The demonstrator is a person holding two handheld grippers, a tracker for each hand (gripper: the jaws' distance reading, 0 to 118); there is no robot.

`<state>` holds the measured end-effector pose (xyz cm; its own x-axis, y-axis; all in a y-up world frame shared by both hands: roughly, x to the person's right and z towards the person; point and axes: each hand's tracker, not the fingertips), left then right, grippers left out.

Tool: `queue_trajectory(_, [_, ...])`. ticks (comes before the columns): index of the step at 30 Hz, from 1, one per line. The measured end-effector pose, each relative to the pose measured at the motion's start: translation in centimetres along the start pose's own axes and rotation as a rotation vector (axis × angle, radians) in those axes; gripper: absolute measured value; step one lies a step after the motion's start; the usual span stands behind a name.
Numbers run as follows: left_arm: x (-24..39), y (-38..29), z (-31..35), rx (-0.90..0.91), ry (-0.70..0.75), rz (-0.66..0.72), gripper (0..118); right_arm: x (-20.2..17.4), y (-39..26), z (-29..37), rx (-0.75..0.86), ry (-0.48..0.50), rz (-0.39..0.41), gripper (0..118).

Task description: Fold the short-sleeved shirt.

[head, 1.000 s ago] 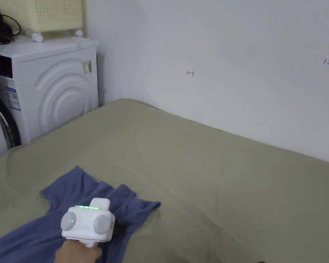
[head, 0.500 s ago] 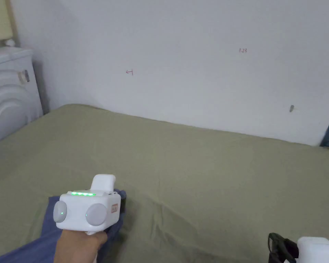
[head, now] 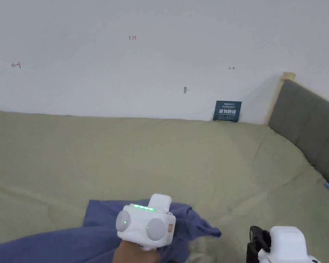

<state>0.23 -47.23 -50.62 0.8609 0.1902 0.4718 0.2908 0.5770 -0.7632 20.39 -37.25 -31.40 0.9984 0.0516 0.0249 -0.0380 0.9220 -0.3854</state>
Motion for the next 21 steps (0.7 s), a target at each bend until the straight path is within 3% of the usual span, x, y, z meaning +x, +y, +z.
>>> queue_trajectory(2, [0.4, -0.5, -2.9, -0.053, 0.036, 0.023, 2, 0.9, -0.6, -0.3, -0.019, -0.003, -0.017, 1])
queue_trajectory(5, [0.1, -0.6, -3.4, 0.008, 0.08, 0.0, 3, 1.5, -1.0, -0.8, -0.037, 0.003, -0.029, 1])
queue_trajectory(6, [-0.1, 0.1, -2.7, 0.023, 0.071, -0.013, 10, 1.6, -1.0, -0.9, -0.044, 0.015, -0.034, 1])
queue_trajectory(7, [0.5, -0.9, -1.0, 0.062, 0.052, -0.027, 43, 1.5, -0.9, -0.9, -0.045, 0.028, -0.034, 1])
queue_trajectory(8, [0.4, -0.7, 0.6, 0.089, 0.013, -0.044, 82, 1.4, -0.8, -0.9, -0.045, 0.039, -0.031, 1])
queue_trajectory(9, [0.3, -0.7, 2.5, 0.13, 0.002, -0.06, 112, 1.0, -0.5, -1.0, -0.04, 0.057, -0.03, 1])
queue_trajectory(10, [0.1, -1.0, 5.1, 0.225, 0.014, -0.089, 118, 0.7, -0.2, -0.9, -0.034, 0.078, -0.032, 1])
queue_trajectory(15, [0.4, -7.9, 17.1, 0.477, 0.221, -0.166, 114, -2.0, 0.5, -0.9, 0.0, 0.143, -0.032, 1])
queue_trajectory(16, [-0.2, -9.2, 18.4, 0.48, 0.255, -0.159, 98, -2.7, 0.5, -0.9, 0.004, 0.154, -0.033, 1])
queue_trajectory(17, [-1.2, -10.7, 19.5, 0.458, 0.285, -0.152, 68, -3.5, 0.4, -1.0, 0.006, 0.167, -0.042, 1])
queue_trajectory(18, [-2.2, -12.1, 20.5, 0.442, 0.335, -0.137, 18, -4.3, 0.4, -1.1, 0.002, 0.183, -0.053, 1])
queue_trajectory(19, [-2.7, -13.4, 21.0, 0.432, 0.377, -0.108, 0, -5.0, 0.3, -1.1, 0.0, 0.199, -0.064, 1])
queue_trajectory(21, [-6.3, -15.7, 22.6, 0.431, 0.331, 0.019, 0, -6.5, 0.1, -1.3, -0.004, 0.228, -0.077, 1])
